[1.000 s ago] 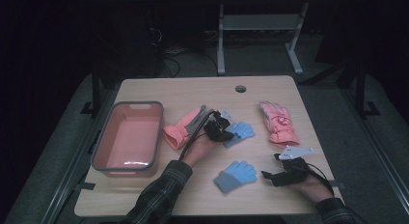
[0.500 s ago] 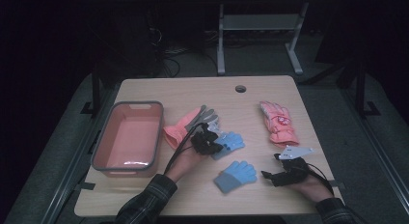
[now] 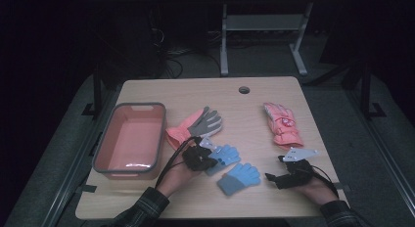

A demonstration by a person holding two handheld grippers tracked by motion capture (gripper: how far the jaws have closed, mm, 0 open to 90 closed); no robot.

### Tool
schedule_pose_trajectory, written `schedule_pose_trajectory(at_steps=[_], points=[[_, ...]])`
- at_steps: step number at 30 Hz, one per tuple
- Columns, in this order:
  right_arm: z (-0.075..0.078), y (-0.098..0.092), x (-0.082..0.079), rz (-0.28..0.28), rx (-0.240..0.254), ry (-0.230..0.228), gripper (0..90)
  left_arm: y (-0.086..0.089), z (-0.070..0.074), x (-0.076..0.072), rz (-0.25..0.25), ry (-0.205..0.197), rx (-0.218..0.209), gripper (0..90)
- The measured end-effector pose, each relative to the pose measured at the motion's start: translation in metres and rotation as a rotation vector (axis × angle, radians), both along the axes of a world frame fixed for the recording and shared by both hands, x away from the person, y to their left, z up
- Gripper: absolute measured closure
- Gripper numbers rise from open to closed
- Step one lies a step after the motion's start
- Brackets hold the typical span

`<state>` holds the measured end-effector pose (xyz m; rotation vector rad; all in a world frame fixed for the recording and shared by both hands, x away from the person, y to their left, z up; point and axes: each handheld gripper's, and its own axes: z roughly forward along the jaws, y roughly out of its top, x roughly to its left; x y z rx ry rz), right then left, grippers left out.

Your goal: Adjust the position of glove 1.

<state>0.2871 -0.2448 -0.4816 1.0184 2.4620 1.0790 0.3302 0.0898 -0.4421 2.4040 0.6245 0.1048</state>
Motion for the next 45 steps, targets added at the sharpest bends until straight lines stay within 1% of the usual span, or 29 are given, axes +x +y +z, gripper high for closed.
schedule_pose_trajectory(at_steps=[2, 3, 4, 5, 7, 8, 10, 11, 12, 14, 17, 18, 20, 26, 27, 30, 31, 32, 33, 34, 35, 36, 37, 38, 39, 40, 41, 42, 45], points=[[0.000, 0.000, 0.000, -0.001, 0.000, 0.000, 14.3, -0.003, 0.004, 0.004, 0.015, -0.024, -0.007, 83.2], [0.000, 0.000, 0.000, -0.001, 0.000, 0.000, 14.3, -0.003, 0.004, 0.004, 0.015, -0.024, -0.007, 80.1], [0.000, 0.000, 0.000, 0.000, 0.000, 0.000, 14.4, -0.004, 0.005, 0.006, 0.022, -0.027, -0.006, 80.1], [0.000, 0.000, 0.000, -0.001, 0.000, 0.000, 14.3, -0.007, 0.003, 0.010, 0.043, -0.041, -0.009, 74.9], [0.000, 0.000, 0.000, 0.000, 0.000, 0.000, 14.3, -0.009, 0.001, 0.011, 0.051, -0.035, -0.009, 70.9], [0.000, 0.000, 0.000, 0.000, 0.000, 0.000, 14.3, -0.010, -0.001, 0.013, 0.054, -0.034, -0.004, 70.9], [0.000, 0.000, 0.000, 0.000, 0.000, 0.000, 14.3, -0.011, -0.006, 0.016, 0.048, -0.020, 0.001, 67.0], [0.000, 0.000, 0.000, 0.000, 0.000, 0.000, 14.3, -0.013, -0.011, 0.016, 0.046, -0.011, 0.005, 66.5], [0.000, 0.000, 0.000, 0.000, 0.000, 0.000, 14.3, -0.013, -0.011, 0.016, 0.046, -0.011, 0.005, 66.1], [0.000, 0.000, 0.000, 0.000, 0.000, 0.000, 14.3, -0.014, -0.014, 0.015, 0.041, -0.008, 0.007, 68.1], [0.000, 0.000, 0.000, 0.000, 0.000, 0.000, 14.3, -0.015, -0.015, 0.014, 0.034, -0.022, 0.009, 78.7], [0.000, 0.000, 0.000, 0.000, 0.000, 0.000, 14.3, -0.015, -0.016, 0.014, 0.034, -0.026, 0.003, 78.7], [0.000, 0.000, 0.000, 0.000, -0.001, -0.003, 14.3, -0.015, -0.016, 0.015, 0.029, -0.027, 0.003, 84.2], [0.000, 0.000, 0.000, 0.002, -0.001, -0.005, 14.5, -0.011, -0.011, 0.017, 0.020, -0.013, -0.013, 86.5], [0.000, 0.000, 0.000, -0.003, 0.005, -0.004, 18.1, -0.008, -0.007, 0.016, 0.020, -0.006, -0.038, 86.7], [0.001, 0.000, 0.000, -0.008, 0.007, -0.007, 21.3, -0.006, -0.002, 0.015, 0.017, -0.011, -0.054, 86.8], [0.002, 0.001, 0.000, -0.018, 0.001, 0.002, 26.4, -0.006, 0.001, 0.014, 0.022, -0.007, -0.068, 86.8], [0.005, 0.001, 0.000, -0.018, 0.005, 0.012, 34.0, -0.004, 0.004, 0.013, 0.014, -0.006, -0.069, 86.9], [0.007, 0.002, -0.001, -0.012, 0.012, 0.009, 40.3, -0.002, 0.006, 0.013, 0.015, -0.003, -0.080, 86.8], [0.012, 0.004, -0.004, 0.026, 0.033, 0.012, 56.3, -0.001, 0.008, 0.012, 0.017, 0.001, -0.090, 86.8], [0.015, 0.007, -0.006, 0.051, 0.045, 0.013, 63.0, 0.000, 0.010, 0.011, 0.025, 0.007, -0.106, 86.8], [0.015, 0.007, -0.006, 0.051, 0.045, 0.013, 63.0, 0.001, 0.011, 0.010, 0.025, 0.008, -0.112, 86.8], [0.017, 0.010, -0.008, 0.073, 0.051, 0.011, 71.8, 0.003, 0.013, 0.010, 0.017, 0.005, -0.108, 86.8], [0.019, 0.019, -0.013, 0.132, 0.070, 0.020, 84.1, 0.005, 0.015, 0.010, 0.020, 0.011, -0.117, 86.8], [0.019, 0.019, -0.013, 0.132, 0.070, 0.020, 84.1, 0.005, 0.015, 0.010, 0.020, 0.011, -0.117, 86.8], [0.020, 0.024, -0.014, 0.170, 0.081, 0.023, 89.6, 0.005, 0.015, 0.009, 0.029, 0.017, -0.126, 86.8], [0.020, 0.037, -0.018, 0.232, 0.090, 0.048, 89.9, 0.006, 0.016, 0.010, 0.020, 0.018, -0.122, 86.8], [0.020, 0.037, -0.018, 0.232, 0.090, 0.048, 89.9, 0.006, 0.016, 0.009, 0.021, 0.019, -0.124, 86.8], [0.018, 0.056, -0.022, 0.312, 0.083, 0.071, 89.9, 0.005, 0.018, 0.008, 0.015, 0.018, -0.129, 86.8]])
